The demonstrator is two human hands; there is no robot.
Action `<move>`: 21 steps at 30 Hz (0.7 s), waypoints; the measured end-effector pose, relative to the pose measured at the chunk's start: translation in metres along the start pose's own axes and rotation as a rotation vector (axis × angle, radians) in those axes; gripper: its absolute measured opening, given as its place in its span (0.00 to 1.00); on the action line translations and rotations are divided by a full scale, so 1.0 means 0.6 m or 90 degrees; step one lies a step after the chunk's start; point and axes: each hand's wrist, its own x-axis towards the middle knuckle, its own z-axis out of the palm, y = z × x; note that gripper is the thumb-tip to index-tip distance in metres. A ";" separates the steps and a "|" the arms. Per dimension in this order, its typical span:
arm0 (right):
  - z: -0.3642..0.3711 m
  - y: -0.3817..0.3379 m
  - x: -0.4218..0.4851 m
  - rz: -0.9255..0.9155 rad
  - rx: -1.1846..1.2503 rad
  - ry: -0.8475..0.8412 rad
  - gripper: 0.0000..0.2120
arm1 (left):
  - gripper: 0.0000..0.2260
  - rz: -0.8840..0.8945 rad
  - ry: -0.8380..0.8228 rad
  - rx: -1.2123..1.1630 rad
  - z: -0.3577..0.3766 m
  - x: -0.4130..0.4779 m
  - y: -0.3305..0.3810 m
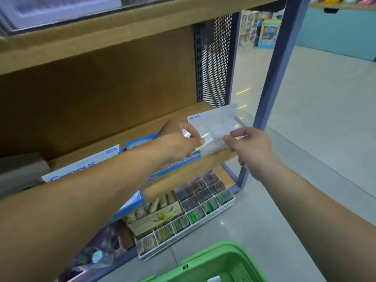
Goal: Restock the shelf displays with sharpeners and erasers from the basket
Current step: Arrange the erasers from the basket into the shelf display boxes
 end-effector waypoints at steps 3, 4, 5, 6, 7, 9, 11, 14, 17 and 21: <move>-0.022 0.051 0.024 -0.013 -0.044 0.058 0.12 | 0.07 0.018 -0.006 0.047 0.028 0.037 0.021; -0.024 0.066 0.027 -0.016 -0.042 0.060 0.13 | 0.06 0.024 -0.015 0.060 0.038 0.048 0.026; -0.026 0.080 0.029 -0.017 -0.029 0.065 0.14 | 0.05 0.028 -0.025 0.073 0.047 0.060 0.031; -0.026 0.090 0.032 -0.013 -0.006 0.075 0.14 | 0.05 0.032 -0.032 0.088 0.058 0.070 0.035; -0.025 0.098 0.035 -0.003 0.022 0.089 0.13 | 0.05 0.035 -0.041 0.104 0.067 0.079 0.038; -0.021 0.105 0.041 0.017 0.074 0.105 0.13 | 0.05 0.036 -0.064 0.113 0.086 0.093 0.039; -0.016 0.108 0.047 0.019 0.097 0.106 0.13 | 0.05 0.039 -0.082 0.109 0.102 0.103 0.037; -0.010 0.110 0.052 0.022 0.108 0.108 0.13 | 0.05 0.056 -0.085 0.126 0.116 0.115 0.033; -0.008 0.111 0.053 0.035 0.113 0.113 0.12 | 0.06 0.061 -0.094 0.141 0.119 0.121 0.030; -0.013 0.104 0.049 0.050 0.101 0.097 0.12 | 0.05 0.049 -0.085 0.091 0.109 0.122 0.031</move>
